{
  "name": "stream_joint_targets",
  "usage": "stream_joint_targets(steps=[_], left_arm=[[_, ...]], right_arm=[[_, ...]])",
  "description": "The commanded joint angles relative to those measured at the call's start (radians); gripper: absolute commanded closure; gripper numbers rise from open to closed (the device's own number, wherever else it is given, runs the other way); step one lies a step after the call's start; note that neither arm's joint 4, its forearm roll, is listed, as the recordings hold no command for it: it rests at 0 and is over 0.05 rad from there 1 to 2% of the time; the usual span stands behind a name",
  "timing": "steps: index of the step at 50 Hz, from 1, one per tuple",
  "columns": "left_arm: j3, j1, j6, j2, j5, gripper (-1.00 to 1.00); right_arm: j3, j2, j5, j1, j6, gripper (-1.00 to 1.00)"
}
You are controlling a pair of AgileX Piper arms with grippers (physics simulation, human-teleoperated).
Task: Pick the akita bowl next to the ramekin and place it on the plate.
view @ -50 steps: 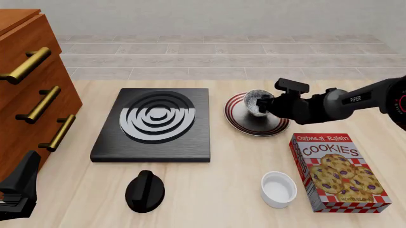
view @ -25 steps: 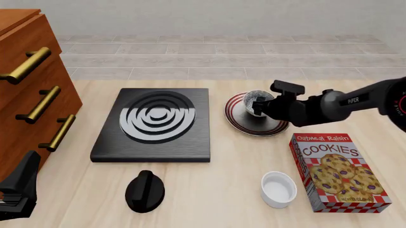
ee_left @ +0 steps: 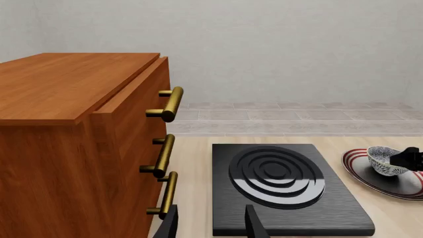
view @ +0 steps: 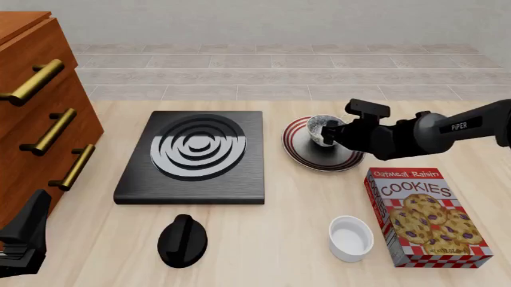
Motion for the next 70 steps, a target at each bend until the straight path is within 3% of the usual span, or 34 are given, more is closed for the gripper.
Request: stream_joint_targets(steps=[1, 29, 70], left_arm=[[0.0, 0.0, 0.0, 0.0, 0.0, -1.0], [0.0, 0.0, 0.0, 0.0, 0.0, -1.0], [0.0, 0.0, 0.0, 0.0, 0.0, -1.0]], right_arm=[[0.015, -0.023, 0.004, 0.0, -0.003, -1.0], [0.059, -0.077, 0.003, 0.003, -0.006, -1.0], [0.082, -0.192, 0.073, 0.005, -0.029, -1.0]])
